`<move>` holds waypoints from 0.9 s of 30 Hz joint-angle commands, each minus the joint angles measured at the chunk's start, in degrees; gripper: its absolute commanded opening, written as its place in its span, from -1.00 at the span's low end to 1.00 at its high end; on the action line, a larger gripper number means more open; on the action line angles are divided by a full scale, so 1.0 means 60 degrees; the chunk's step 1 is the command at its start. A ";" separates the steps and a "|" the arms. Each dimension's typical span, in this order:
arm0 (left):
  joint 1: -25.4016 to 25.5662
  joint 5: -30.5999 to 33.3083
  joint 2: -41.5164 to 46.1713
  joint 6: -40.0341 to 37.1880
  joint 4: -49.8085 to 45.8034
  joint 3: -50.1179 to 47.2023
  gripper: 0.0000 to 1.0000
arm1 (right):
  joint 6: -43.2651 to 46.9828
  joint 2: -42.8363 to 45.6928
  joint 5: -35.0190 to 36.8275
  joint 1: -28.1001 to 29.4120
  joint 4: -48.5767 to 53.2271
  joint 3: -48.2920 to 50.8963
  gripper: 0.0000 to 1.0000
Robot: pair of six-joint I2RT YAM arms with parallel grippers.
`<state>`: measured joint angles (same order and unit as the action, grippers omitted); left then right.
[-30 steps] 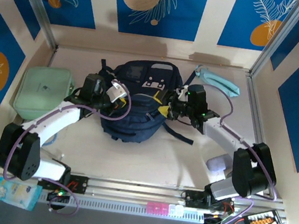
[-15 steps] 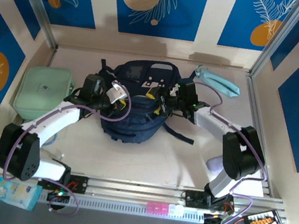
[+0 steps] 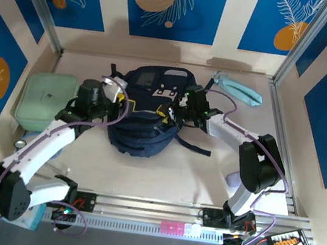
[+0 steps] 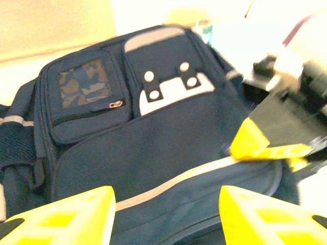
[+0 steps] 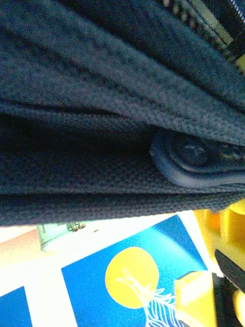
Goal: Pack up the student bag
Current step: Unzip the student bag at the center of the table.
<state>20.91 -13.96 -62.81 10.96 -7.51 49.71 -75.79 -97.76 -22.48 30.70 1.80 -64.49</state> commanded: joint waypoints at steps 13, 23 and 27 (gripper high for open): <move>0.3808 0.2739 -0.0378 0.7552 -0.2893 0.0355 0.21 | 0.0724 -0.0003 -0.0317 0.0471 -0.0521 -0.0437 -0.68; 0.4972 0.3148 -0.1819 0.8941 -0.1693 0.0767 0.05 | 0.0562 -0.0185 -0.1202 0.0509 -0.1096 -0.0326 -0.68; 0.4971 0.3579 -0.1941 0.9164 -0.1276 0.0817 -0.02 | 0.0620 -0.0197 -0.1231 0.0501 -0.1062 -0.0254 -0.68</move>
<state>50.43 3.77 -74.35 63.16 -18.61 52.40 -73.32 -98.72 -23.62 32.73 -2.15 -65.56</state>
